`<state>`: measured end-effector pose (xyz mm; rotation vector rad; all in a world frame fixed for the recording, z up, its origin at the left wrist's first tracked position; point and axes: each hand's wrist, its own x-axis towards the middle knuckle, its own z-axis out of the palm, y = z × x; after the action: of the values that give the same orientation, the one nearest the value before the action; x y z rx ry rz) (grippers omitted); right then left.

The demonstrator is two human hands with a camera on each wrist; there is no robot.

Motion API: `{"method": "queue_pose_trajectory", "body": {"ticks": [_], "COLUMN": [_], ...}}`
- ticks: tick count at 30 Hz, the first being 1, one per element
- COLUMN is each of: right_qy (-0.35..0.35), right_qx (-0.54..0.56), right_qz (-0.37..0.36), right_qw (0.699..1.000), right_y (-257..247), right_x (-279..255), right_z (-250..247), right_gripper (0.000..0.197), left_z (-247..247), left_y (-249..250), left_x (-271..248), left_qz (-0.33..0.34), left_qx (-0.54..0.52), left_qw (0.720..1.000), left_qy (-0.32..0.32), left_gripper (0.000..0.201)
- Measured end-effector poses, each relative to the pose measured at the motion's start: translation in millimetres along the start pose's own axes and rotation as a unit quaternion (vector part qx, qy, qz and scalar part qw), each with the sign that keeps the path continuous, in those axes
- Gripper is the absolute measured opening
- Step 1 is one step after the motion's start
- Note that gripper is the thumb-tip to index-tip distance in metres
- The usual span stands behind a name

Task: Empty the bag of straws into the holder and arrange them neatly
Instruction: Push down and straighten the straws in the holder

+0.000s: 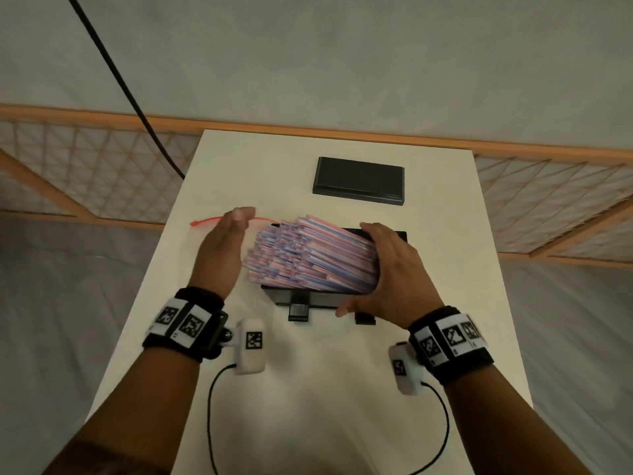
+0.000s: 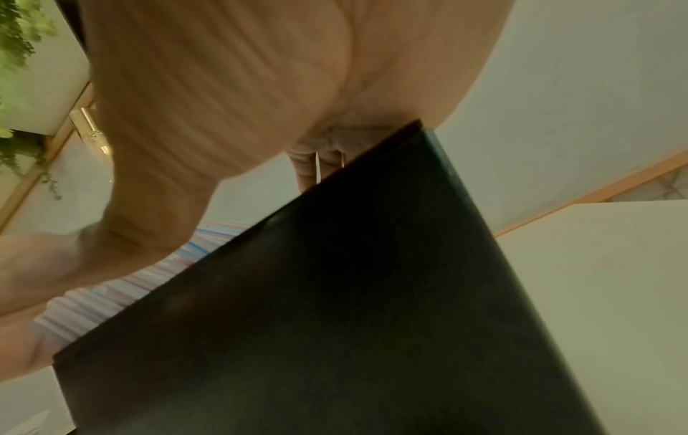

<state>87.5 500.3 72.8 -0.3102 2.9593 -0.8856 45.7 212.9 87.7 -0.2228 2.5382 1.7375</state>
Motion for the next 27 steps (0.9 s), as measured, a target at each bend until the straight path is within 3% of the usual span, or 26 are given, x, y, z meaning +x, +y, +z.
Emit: {"method": "queue_pose_trajectory", "body": {"ticks": [7,11,15,19,27], "right_qy": [-0.022,-0.023,-0.017,-0.015,-0.055], "right_qx": [0.016,0.006,-0.003,-0.018,0.014], "right_qz": [-0.01,-0.009,-0.012,-0.003,0.01], "right_qw": [1.0,1.0,1.0,1.0,0.998], "right_y": [7,5,4,-5,-20], "right_x": [14,14,14,10,19], "right_z": [4,7,12,19,12], "right_gripper": [0.142,0.138,0.132,0.135,0.144], "left_z": [37,43,52,52,48], "left_y": [16,20,25,19,3], "left_x": [1,-4,-13,-12,-6], "left_qz": [-0.085,-0.049,0.034,0.065,0.117], "left_qx": [-0.084,-0.066,-0.024,-0.064,-0.125], "left_qw": [0.993,0.996,0.999,0.996,0.985], "left_qy": [-0.016,-0.018,-0.018,-0.009,-0.033], "left_gripper": [0.083,0.083,0.071,0.05,0.044]}}
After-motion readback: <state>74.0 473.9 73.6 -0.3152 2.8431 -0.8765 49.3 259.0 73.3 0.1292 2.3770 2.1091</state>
